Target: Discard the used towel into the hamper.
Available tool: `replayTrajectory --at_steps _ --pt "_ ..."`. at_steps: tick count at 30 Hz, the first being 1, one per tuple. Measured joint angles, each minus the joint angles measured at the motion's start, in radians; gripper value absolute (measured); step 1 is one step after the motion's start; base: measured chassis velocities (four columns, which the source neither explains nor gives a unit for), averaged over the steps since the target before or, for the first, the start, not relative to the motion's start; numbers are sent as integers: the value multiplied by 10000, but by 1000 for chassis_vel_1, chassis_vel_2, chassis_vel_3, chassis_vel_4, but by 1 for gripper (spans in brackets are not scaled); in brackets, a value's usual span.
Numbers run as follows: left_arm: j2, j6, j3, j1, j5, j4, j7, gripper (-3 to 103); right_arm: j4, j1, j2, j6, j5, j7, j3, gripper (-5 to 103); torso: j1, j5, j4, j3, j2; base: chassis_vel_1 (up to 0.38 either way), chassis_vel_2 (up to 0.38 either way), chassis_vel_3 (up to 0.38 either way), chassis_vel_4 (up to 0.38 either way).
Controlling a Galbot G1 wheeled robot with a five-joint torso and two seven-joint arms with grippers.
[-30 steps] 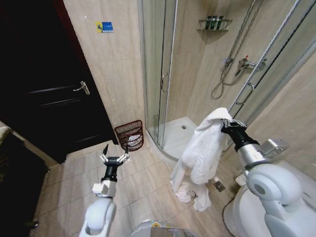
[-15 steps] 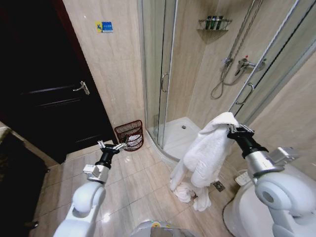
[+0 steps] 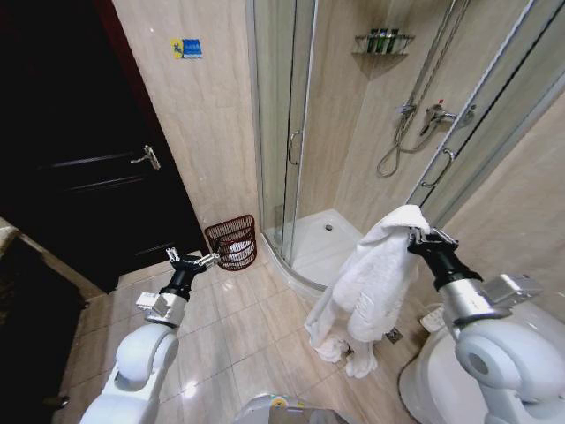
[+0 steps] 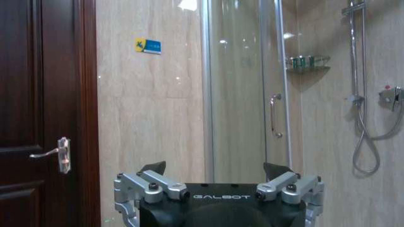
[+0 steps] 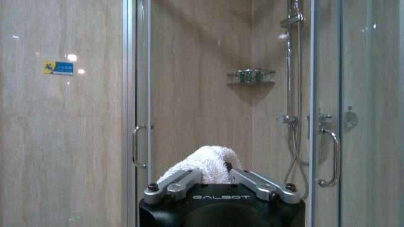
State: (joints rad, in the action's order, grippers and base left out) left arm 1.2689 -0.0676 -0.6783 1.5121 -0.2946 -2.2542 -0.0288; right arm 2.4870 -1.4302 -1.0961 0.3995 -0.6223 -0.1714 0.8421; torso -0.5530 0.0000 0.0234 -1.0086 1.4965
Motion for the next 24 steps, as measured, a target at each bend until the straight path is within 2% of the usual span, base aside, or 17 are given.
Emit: replayTrajectory --at_steps 9,16,24 --pt "-57 -168 224 169 25 -323 105 100 86 -127 -26 -41 10 -83 17 3 0 1 1 0 0 0 0 0 0" --pt "-285 212 41 412 -281 -316 164 100 136 -363 44 -159 -27 -142 15 3 0 1 -1 0 0 20 16 24 20" --pt "-629 386 -339 595 -680 -413 211 100 55 -85 -305 -341 269 4 -299 3 0 -1 0 0 0 26 16 17 19"
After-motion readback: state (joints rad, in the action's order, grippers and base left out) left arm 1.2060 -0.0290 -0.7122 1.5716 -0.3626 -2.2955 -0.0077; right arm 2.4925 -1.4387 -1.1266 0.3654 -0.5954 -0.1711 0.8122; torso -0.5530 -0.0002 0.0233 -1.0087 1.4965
